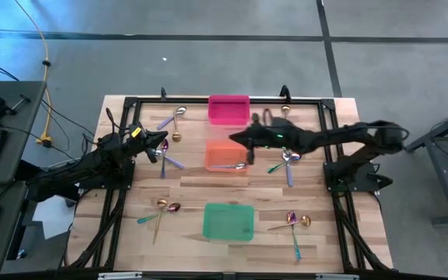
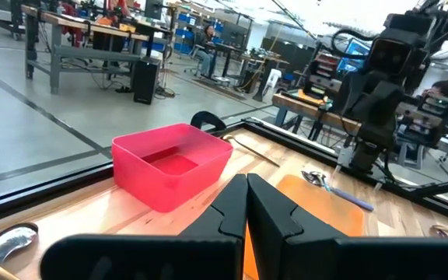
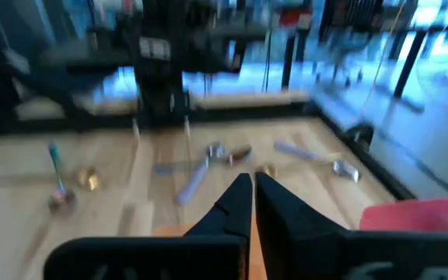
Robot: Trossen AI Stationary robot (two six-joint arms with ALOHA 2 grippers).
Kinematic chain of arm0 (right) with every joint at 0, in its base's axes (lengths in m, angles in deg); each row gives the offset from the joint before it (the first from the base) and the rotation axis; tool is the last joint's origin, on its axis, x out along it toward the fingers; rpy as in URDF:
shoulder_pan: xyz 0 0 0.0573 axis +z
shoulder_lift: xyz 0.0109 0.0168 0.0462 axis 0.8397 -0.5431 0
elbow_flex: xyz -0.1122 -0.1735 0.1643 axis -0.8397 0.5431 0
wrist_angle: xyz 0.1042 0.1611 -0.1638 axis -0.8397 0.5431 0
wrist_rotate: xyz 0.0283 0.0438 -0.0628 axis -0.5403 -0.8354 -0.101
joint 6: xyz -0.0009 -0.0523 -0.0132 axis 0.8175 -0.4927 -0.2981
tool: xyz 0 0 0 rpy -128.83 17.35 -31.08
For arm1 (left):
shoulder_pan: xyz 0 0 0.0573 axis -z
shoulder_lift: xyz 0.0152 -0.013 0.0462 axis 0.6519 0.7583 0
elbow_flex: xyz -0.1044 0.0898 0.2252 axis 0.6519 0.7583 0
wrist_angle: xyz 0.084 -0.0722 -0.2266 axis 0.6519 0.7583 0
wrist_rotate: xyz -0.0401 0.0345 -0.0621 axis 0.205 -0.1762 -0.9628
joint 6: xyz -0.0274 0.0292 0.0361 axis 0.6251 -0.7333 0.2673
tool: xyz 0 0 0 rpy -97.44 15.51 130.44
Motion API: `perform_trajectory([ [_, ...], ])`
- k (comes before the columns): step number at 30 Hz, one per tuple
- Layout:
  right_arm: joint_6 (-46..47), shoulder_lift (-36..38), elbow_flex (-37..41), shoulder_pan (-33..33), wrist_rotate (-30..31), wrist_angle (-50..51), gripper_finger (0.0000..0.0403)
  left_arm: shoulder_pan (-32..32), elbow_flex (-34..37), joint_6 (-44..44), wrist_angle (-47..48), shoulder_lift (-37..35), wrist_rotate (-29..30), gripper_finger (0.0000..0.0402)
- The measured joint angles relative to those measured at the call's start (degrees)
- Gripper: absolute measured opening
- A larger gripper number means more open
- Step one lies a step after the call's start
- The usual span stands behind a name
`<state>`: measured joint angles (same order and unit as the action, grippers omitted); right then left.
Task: Sort silverware by color (type)
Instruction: Put the gold spoon into the red bin
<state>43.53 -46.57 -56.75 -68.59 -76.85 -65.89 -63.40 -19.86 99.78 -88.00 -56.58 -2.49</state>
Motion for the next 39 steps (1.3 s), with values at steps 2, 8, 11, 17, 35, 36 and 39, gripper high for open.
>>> perform_trajectory([
  [2,1.3,2.7,5.7,0.0,0.0,-6.9,0.0001,0.0,0.0,0.0,0.0,0.0,0.0,0.0001],
  [8,3.0,6.8,17.8,0.4,-0.2,-23.9,0.0000,0.0,0.0,0.0,0.0,0.0,-0.1,0.0001],
  [11,3.6,7.2,21.5,0.4,0.0,-31.4,0.0000,0.0,0.0,0.0,0.0,0.0,-0.2,0.0001],
  [17,2.4,7.2,23.4,-0.6,0.0,-38.1,0.0000,0.0,0.0,0.0,0.0,0.0,-0.1,0.0001],
  [35,2.6,7.1,23.4,-5.8,-3.2,-33.5,0.0000,-0.2,-0.1,13.5,-2.8,6.4,-2.5,0.0001],
  [36,2.6,7.1,23.4,-6.0,-3.2,-33.6,0.0000,-0.2,-0.1,14.4,-2.2,8.2,-1.8,0.0001],
  [39,2.6,7.1,23.4,-6.7,-3.2,-33.6,0.0000,-0.2,-0.2,18.5,-2.7,14.5,0.8,0.0001],
])
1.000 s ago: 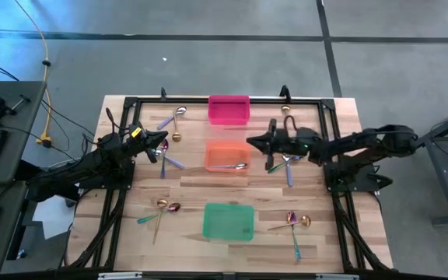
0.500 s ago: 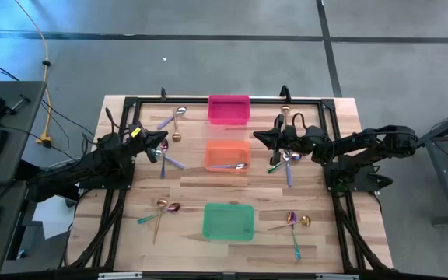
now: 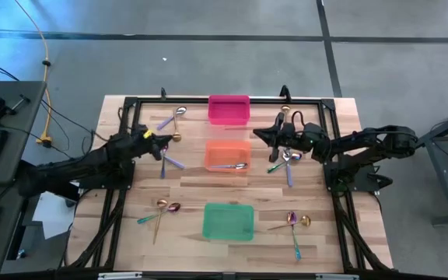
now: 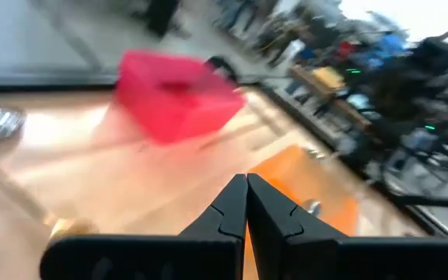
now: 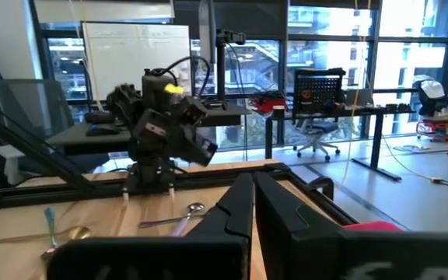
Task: Sort silverware by color (type)
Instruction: Put the gold spoon into the red bin
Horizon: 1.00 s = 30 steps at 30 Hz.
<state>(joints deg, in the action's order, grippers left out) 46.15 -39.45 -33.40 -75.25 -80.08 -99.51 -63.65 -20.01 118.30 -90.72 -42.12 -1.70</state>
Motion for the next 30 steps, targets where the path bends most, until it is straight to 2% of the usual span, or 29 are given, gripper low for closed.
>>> perform_trajectory([
  [3,0.2,0.0,0.0,-0.3,0.0,0.2,0.0000,0.0,-1.7,4.2,0.2,7.6,2.2,0.0001],
  [6,-0.5,0.0,0.0,-0.3,0.0,0.2,0.0000,0.0,-5.2,3.9,0.1,15.2,3.0,0.0009],
  [10,-5.4,0.0,0.0,-0.3,0.0,-1.7,0.0000,0.0,-11.3,1.7,0.6,25.1,6.7,0.0043],
  [14,-8.6,0.0,-0.9,-0.3,0.1,-2.6,0.0000,-2.3,-18.3,1.0,6.0,34.5,8.3,0.0087],
  [18,-9.2,0.0,-2.3,-0.3,0.0,-1.4,0.0000,-6.3,-24.6,1.5,13.5,43.4,6.6,0.0127],
  [24,-10.4,0.0,-2.6,-0.5,0.0,0.9,0.0000,-11.7,-32.1,-1.9,18.3,54.9,5.3,0.0174],
  [30,-10.3,0.0,-2.6,-1.5,0.1,2.5,0.0000,-14.9,-37.3,-6.0,19.9,63.1,1.1,0.0194],
])
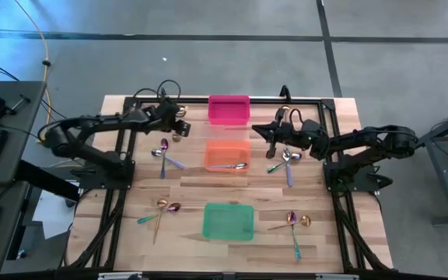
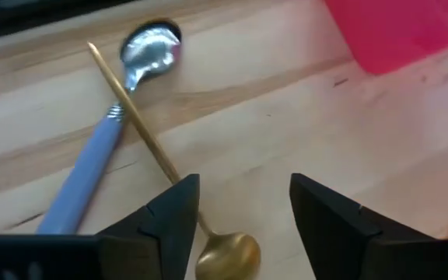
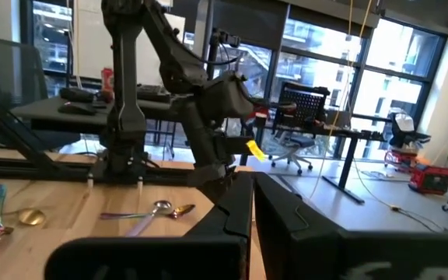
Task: Sort silverware by color (type)
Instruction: Put the gold spoon into the red bin
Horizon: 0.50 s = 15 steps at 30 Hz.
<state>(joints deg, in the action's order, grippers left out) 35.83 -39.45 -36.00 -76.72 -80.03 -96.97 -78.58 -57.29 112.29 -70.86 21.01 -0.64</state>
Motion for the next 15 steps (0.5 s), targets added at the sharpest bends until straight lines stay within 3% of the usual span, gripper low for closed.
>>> perform_trajectory([
  [6,0.0,0.0,0.0,-0.3,0.0,1.1,0.0000,-2.3,-3.7,-0.7,6.2,5.3,-1.3,0.0195],
  [15,-0.4,0.0,0.0,-0.3,0.0,1.2,0.0000,-5.1,-3.9,-1.2,3.7,9.7,-1.3,0.0195],
])
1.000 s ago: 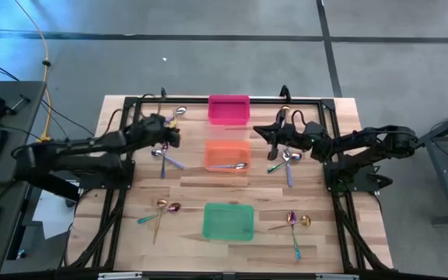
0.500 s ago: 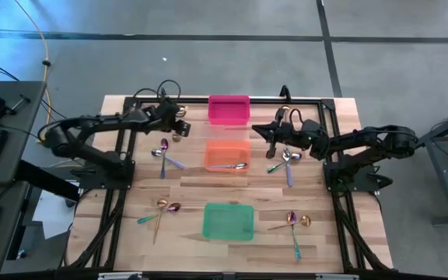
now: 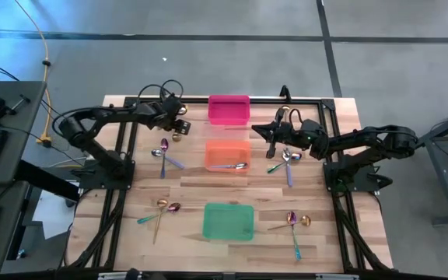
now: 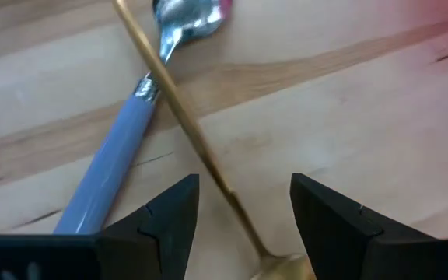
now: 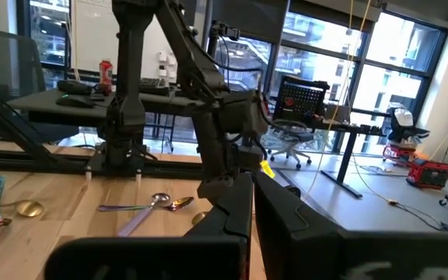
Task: Sort silverware by color (type)
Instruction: Put the gold spoon into the red bin
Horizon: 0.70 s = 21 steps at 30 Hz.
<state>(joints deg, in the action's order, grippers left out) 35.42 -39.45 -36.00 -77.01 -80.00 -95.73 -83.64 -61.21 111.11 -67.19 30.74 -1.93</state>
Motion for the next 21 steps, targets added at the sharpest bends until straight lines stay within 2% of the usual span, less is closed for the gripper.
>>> perform_trajectory([
  [5,0.0,0.0,0.0,0.0,0.0,0.5,0.0000,-1.4,-0.2,-1.0,-0.1,2.7,-0.1,0.0194],
  [8,0.0,0.0,0.0,0.0,0.0,0.5,0.0000,-1.6,-0.3,-4.0,-0.1,3.8,0.0,0.0179],
  [12,0.0,0.0,0.0,0.0,0.0,0.4,0.0000,-1.2,-0.2,-8.0,-0.2,3.3,0.2,0.0130],
  [18,0.0,0.0,0.0,0.0,0.0,0.4,0.0000,-0.9,0.1,-14.0,0.6,1.5,-0.8,0.0024],
  [21,0.0,0.0,0.0,0.0,0.0,0.4,0.0000,-0.9,0.1,-15.8,0.6,1.5,-2.5,0.0011],
])
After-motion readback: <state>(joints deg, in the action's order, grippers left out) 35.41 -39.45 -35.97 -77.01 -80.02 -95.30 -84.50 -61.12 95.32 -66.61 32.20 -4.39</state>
